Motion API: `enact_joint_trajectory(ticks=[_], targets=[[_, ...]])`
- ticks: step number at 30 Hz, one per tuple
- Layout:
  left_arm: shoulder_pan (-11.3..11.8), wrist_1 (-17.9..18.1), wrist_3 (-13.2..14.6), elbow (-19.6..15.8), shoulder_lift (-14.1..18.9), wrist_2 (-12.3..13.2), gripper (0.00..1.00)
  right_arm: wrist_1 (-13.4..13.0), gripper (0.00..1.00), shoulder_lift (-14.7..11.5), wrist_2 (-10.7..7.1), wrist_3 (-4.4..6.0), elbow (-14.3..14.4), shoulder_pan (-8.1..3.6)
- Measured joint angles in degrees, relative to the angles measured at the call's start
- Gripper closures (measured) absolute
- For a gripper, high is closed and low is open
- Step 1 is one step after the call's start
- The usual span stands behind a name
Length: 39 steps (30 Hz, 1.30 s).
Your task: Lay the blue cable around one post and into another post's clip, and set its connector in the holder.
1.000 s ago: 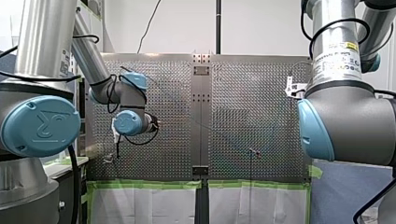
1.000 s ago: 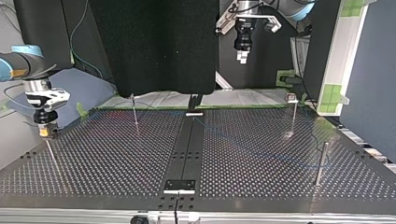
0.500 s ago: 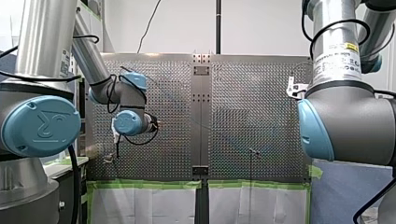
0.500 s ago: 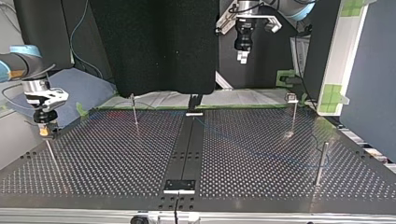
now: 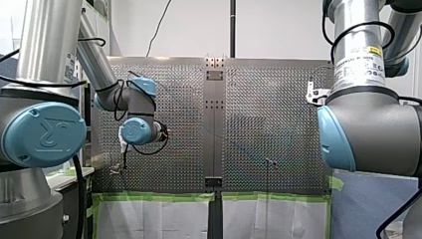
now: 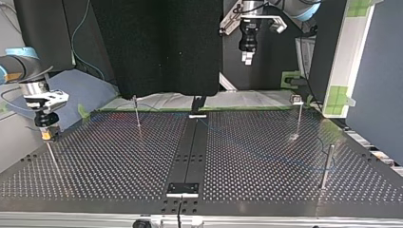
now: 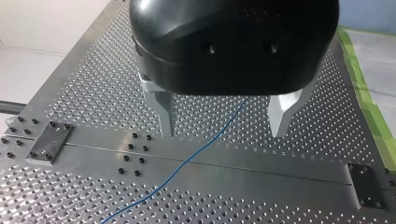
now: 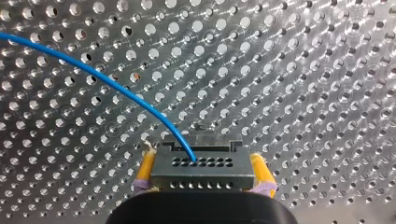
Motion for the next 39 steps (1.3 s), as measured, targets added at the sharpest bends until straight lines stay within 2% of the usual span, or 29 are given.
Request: enact_joint_trajectory(ticks=[12,31,39], targets=[[0.0,-0.1,0.0,-0.2,0.0,0.0,0.00,0.1,1.00,0.3,-1.05,-0.53,0.0,-0.68],[0.5,-0.1,0.0,-0.3,0.0,0.2,0.00,1.4,1.00,0.9,-2.01,-0.57,-1.2,-0.74],[0.5,-0.1,0.0,-0.3,0.0,0.2,0.00,1.0,1.00,1.0,-3.23,-0.68,-1.5,-0.74]])
